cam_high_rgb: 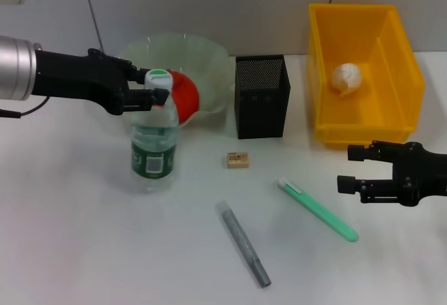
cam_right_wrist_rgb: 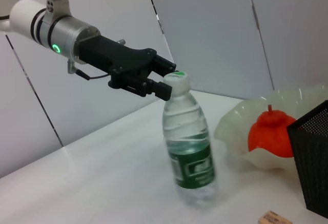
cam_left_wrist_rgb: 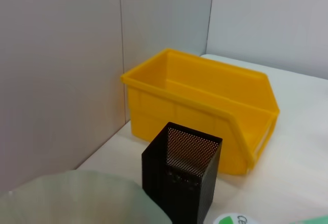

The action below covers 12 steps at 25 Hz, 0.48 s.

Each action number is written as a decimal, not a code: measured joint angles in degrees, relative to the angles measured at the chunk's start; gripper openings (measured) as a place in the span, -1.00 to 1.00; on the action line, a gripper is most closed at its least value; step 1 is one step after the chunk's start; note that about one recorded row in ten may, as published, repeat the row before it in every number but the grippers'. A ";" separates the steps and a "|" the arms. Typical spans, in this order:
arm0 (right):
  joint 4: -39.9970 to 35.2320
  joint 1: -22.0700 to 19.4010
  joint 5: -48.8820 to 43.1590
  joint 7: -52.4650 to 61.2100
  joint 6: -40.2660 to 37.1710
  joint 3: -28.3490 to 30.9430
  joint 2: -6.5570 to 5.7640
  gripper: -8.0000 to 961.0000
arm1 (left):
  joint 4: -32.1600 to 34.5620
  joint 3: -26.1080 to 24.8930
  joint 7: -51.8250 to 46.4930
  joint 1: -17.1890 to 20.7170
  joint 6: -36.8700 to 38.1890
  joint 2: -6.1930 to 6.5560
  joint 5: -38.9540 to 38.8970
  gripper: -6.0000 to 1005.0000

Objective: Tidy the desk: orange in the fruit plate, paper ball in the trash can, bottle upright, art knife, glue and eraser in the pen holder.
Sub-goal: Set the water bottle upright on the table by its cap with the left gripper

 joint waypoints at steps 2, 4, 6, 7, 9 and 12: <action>0.00 0.05 0.00 0.00 0.00 0.00 -0.01 0.75 | 1.08 -0.16 -0.08 0.86 0.13 0.04 -0.08 -0.13; 0.00 0.08 0.00 0.00 0.00 0.00 -0.02 0.75 | 1.30 -0.21 -0.11 1.08 0.14 0.04 -0.14 -0.13; 0.00 0.08 0.00 0.00 0.00 0.00 -0.02 0.75 | 1.54 -0.53 -0.17 1.57 0.17 0.05 -0.17 -0.14; 0.00 0.08 0.00 0.00 0.00 0.00 -0.02 0.75 | 1.57 -0.79 -0.17 1.71 0.18 0.06 -0.20 -0.14; 0.00 0.08 0.00 0.01 0.00 0.00 -0.02 0.75 | 1.58 -1.83 -0.11 1.98 0.27 0.10 -0.23 -0.22; 0.00 0.09 0.00 0.08 0.00 0.00 -0.02 0.75 | 1.58 -2.92 -0.01 2.33 0.51 0.11 -0.24 -0.44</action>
